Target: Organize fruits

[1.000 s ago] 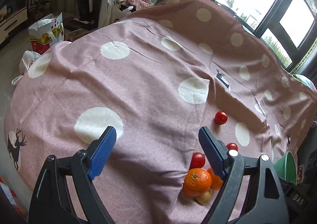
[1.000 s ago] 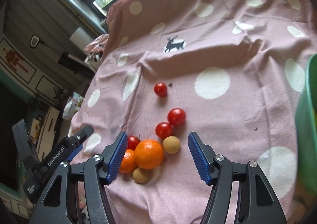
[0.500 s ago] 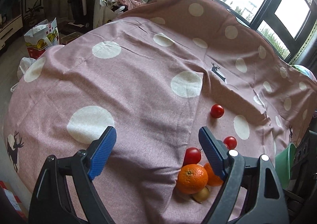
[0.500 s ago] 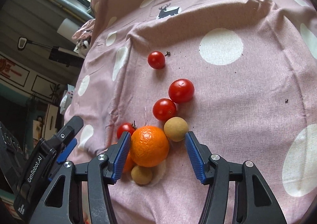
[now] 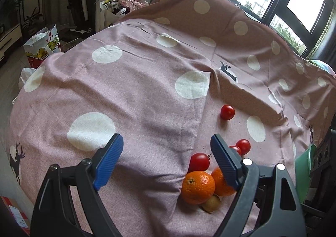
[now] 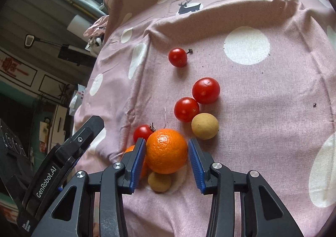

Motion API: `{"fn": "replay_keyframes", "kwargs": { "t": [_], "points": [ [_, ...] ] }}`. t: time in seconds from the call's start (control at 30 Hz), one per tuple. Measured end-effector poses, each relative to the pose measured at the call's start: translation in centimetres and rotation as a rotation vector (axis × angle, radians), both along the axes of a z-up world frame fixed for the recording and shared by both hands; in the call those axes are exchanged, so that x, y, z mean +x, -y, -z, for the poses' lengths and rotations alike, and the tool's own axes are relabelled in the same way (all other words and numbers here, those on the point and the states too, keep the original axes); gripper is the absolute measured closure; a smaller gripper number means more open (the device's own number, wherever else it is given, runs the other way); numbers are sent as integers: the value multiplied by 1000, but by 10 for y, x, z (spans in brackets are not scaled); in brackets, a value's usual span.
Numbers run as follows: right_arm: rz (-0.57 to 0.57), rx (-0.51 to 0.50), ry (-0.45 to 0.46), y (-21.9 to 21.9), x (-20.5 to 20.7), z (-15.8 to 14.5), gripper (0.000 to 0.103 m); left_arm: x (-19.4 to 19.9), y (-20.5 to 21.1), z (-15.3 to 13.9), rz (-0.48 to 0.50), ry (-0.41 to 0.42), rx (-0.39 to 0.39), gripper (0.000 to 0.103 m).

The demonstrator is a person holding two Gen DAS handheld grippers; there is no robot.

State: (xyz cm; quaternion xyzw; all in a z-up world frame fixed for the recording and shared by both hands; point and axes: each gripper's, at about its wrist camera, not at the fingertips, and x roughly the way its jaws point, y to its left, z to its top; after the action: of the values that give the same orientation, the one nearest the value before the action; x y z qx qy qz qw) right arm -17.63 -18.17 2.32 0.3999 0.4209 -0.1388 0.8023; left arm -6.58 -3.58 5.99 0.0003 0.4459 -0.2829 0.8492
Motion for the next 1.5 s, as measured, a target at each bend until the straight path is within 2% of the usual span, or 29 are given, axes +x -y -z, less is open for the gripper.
{"fn": "replay_keyframes", "kwargs": {
  "t": [0.17,0.27,0.33,0.4,0.43,0.53,0.63,0.67,0.7,0.77,0.9,1.07,1.2,1.43,1.5],
  "points": [
    [6,-13,14,3,-11,-9,65,-4,2,-2,15,5,-7,18],
    [4,-25,44,9,-22,-18,101,-7,5,-4,29,5,-16,18],
    [23,-36,35,15,-28,-21,101,-8,8,-3,38,7,-10,18],
    [30,-69,-21,18,-29,-17,101,-10,10,-3,42,10,-1,18],
    [44,-51,-35,21,-30,-13,101,-11,10,-3,45,11,-1,18],
    [64,-38,-12,25,-33,-17,101,-11,10,-4,46,9,-8,18],
    [35,-91,29,17,-28,-28,96,-8,8,-2,29,-3,-8,18],
    [18,-106,30,13,-24,-30,88,-7,8,-1,23,-6,-6,18],
    [2,-111,22,10,-19,-29,75,-7,7,-1,19,-7,-5,18],
    [-14,-83,-14,5,-9,-20,64,-6,5,-1,15,-9,-7,18],
    [-5,14,-29,5,-1,-1,62,-4,2,-1,4,-21,-21,18],
    [12,14,3,6,0,2,61,-4,3,-1,10,-21,-19,18],
    [-4,130,12,7,5,18,60,-4,3,-1,15,-27,-23,18],
    [11,11,13,4,-10,-3,59,-2,1,-1,10,-34,-31,18],
    [6,-58,2,7,-20,-14,59,-3,2,-1,16,-34,-33,18]
  ]
}}
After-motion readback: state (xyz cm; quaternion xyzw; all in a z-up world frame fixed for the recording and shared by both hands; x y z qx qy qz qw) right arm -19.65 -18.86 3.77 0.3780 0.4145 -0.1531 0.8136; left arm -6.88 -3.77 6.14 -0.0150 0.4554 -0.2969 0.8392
